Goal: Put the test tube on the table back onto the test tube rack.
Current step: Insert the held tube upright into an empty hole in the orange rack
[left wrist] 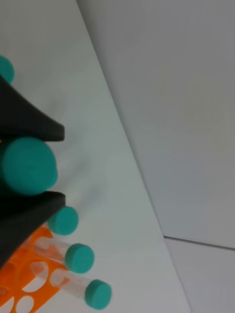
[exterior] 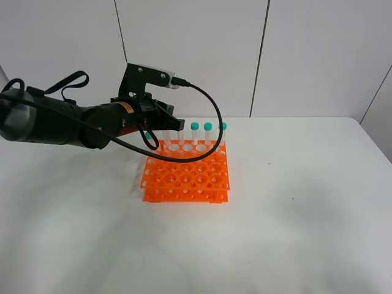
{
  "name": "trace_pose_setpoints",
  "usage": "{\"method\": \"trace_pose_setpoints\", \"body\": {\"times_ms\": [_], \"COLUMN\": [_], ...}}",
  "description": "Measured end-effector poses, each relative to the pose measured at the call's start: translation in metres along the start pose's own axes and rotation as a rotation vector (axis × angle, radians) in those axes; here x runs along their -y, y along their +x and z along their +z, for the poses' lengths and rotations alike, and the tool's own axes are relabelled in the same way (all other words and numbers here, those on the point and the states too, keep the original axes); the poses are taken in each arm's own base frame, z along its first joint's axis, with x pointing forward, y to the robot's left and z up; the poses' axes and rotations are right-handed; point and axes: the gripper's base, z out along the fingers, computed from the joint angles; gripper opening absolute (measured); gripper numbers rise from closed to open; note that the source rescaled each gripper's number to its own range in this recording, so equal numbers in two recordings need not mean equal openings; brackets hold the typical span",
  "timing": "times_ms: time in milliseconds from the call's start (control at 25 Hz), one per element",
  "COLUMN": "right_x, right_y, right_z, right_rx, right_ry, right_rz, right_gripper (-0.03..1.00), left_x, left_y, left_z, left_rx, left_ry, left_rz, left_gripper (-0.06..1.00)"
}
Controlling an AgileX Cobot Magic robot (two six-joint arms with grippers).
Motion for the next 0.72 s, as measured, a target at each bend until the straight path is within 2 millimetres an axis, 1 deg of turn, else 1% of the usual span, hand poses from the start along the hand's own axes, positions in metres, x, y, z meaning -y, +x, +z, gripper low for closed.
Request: {"method": "trace_pose_setpoints", "body": {"times_ms": [720], "right_x": [0.000], "right_y": [0.000], "right_z": [0.000], "right_rx": [0.000], "right_ry": [-0.002], "right_rz": [0.001], "right_gripper": [0.93], "left_x": [-0.001], "left_y": [0.023], "left_z": [0.017], "left_rx": [0.003], "left_ry": [-0.019], "left_rz": [0.012], "left_gripper": [0.00]}}
